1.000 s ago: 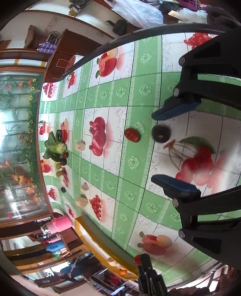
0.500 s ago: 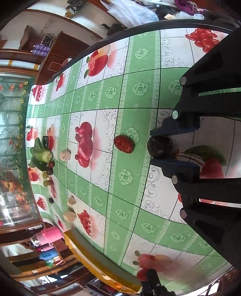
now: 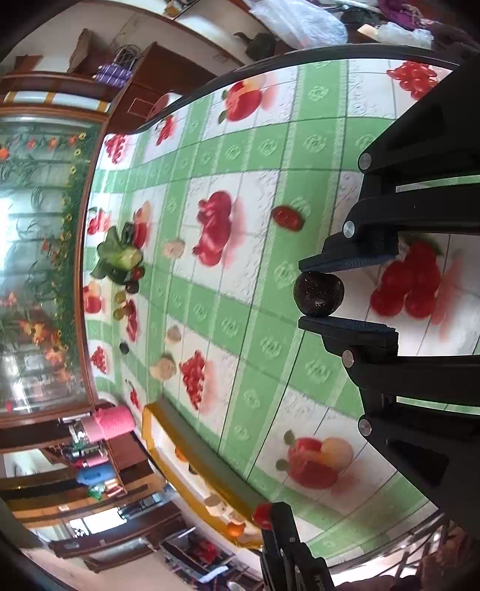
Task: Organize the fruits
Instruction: 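Carry the tomato and dark plum over the tray with both tools, then open the right tool to drop the plum while the left tool releases the tomato, then withdraw both tools from the tray toward the beige pieces on the cloth, then grasp a beige block with the left tool while the right tool grasps a small beige cube, then lift the beige block with the left tool while the right tool lifts the cube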
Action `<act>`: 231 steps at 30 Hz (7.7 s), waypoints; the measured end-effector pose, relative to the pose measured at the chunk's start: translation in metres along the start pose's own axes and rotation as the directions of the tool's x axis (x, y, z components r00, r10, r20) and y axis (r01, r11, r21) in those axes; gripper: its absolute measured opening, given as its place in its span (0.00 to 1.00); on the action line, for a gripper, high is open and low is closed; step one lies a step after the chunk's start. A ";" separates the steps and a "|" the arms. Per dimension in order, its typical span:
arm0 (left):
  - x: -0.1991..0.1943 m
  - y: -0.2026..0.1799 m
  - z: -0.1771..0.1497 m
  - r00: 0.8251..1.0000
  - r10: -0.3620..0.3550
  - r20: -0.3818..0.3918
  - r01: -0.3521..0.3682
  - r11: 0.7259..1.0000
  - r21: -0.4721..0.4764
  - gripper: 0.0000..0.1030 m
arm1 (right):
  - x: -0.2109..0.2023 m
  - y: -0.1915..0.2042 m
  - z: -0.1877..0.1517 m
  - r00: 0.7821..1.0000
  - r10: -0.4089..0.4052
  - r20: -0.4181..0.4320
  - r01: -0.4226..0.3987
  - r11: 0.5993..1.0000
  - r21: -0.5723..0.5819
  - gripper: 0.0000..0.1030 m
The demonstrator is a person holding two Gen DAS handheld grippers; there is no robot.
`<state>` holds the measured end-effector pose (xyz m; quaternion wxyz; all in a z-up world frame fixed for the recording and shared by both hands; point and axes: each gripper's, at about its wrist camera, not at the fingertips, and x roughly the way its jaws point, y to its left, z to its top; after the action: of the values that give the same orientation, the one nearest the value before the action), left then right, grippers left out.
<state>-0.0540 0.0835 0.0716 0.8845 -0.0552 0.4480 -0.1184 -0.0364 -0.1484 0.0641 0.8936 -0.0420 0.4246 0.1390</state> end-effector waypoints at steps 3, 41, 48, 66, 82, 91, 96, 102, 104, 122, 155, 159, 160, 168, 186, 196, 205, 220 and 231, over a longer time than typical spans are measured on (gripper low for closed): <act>-0.009 0.016 0.000 1.000 0.023 0.017 -0.022 0.999 -0.026 0.31 | 0.003 0.015 0.009 1.000 0.023 0.002 -0.023 0.999 -0.025 0.22; -0.010 0.181 0.001 0.978 0.207 -0.020 -0.203 0.935 -0.290 0.31 | 0.137 0.219 0.144 0.966 0.233 -0.109 -0.256 0.905 -0.339 0.22; -0.006 0.160 0.004 0.992 0.128 -0.021 -0.129 0.956 -0.262 0.31 | 0.156 0.225 0.140 0.965 0.212 -0.153 -0.255 0.891 -0.376 0.22; 0.040 0.146 0.009 0.983 0.141 -0.116 -0.163 0.966 -0.202 0.31 | 0.172 0.235 0.134 0.980 0.142 -0.141 -0.194 0.850 -0.491 0.22; 0.020 0.142 0.007 0.982 0.174 -0.076 -0.185 0.962 -0.199 0.53 | 0.132 0.214 0.136 0.984 0.160 -0.080 -0.178 0.899 -0.401 0.33; -0.003 0.129 0.008 0.978 0.206 -0.030 -0.208 0.961 -0.182 0.66 | 0.098 0.175 0.121 0.982 0.181 -0.058 -0.189 0.955 -0.227 0.74; -0.009 0.114 0.011 0.980 0.201 -0.014 -0.200 0.967 -0.160 0.67 | 0.087 0.148 0.103 0.988 0.125 -0.094 -0.139 0.977 -0.162 0.80; -0.012 0.087 0.017 0.985 0.173 0.003 -0.171 0.978 -0.118 0.68 | 0.070 0.100 0.071 0.985 0.110 -0.133 -0.119 0.991 -0.058 0.80; -0.012 0.077 0.019 0.987 0.163 0.009 -0.161 0.982 -0.099 0.68 | 0.061 0.080 0.062 0.984 0.106 -0.141 -0.108 0.994 -0.004 0.80; 0.011 -0.002 0.026 0.994 0.108 -0.027 -0.108 0.994 0.007 0.73 | 0.037 -0.067 0.061 0.999 -0.008 -0.041 0.017 0.972 0.236 0.90; 0.148 -0.019 0.155 0.974 0.214 -0.071 -0.217 0.975 -0.046 0.76 | 0.149 -0.090 0.109 1.000 0.020 -0.001 -0.019 0.989 0.146 0.24; 0.171 -0.013 0.164 0.973 0.207 -0.105 -0.217 0.972 -0.087 0.76 | 0.150 -0.089 0.108 1.000 0.020 0.010 -0.021 0.992 0.126 0.24; 0.176 -0.011 0.165 0.972 0.203 -0.115 -0.214 0.972 -0.098 0.75 | 0.150 -0.089 0.108 1.000 0.022 0.012 -0.023 0.992 0.126 0.25; 0.197 0.000 0.167 0.969 0.217 -0.115 -0.229 0.967 -0.111 0.38 | 0.151 -0.094 0.108 0.999 0.041 0.021 -0.044 0.988 0.151 0.25; 0.113 -0.017 0.104 0.996 0.068 -0.063 -0.073 0.994 -0.083 0.38 | 0.089 -0.088 0.082 0.999 0.009 0.042 -0.017 0.981 0.195 0.24; 0.058 -0.022 0.062 0.999 0.054 -0.004 -0.054 0.997 -0.054 0.38 | 0.059 -0.062 0.035 1.000 0.011 -0.003 -0.010 0.980 0.197 0.24; 0.051 -0.007 0.039 0.998 0.050 -0.042 -0.051 0.998 -0.027 0.38 | 0.059 -0.048 0.009 0.999 -0.006 -0.050 0.017 0.977 0.215 0.24; 0.069 -0.014 0.020 0.990 0.031 -0.139 -0.028 0.999 0.023 0.62 | 0.057 -0.055 -0.002 0.997 0.015 -0.079 0.001 0.981 0.195 0.34; 0.091 -0.027 0.039 0.988 0.087 -0.126 -0.081 0.995 0.052 0.70 | 0.061 -0.049 0.000 0.997 -0.046 -0.061 0.054 0.990 0.127 0.26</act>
<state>0.0252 0.0335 0.0289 0.8593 -0.0078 0.5027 -0.0945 0.0140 -0.1827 0.0146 0.8850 0.0011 0.4573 0.0877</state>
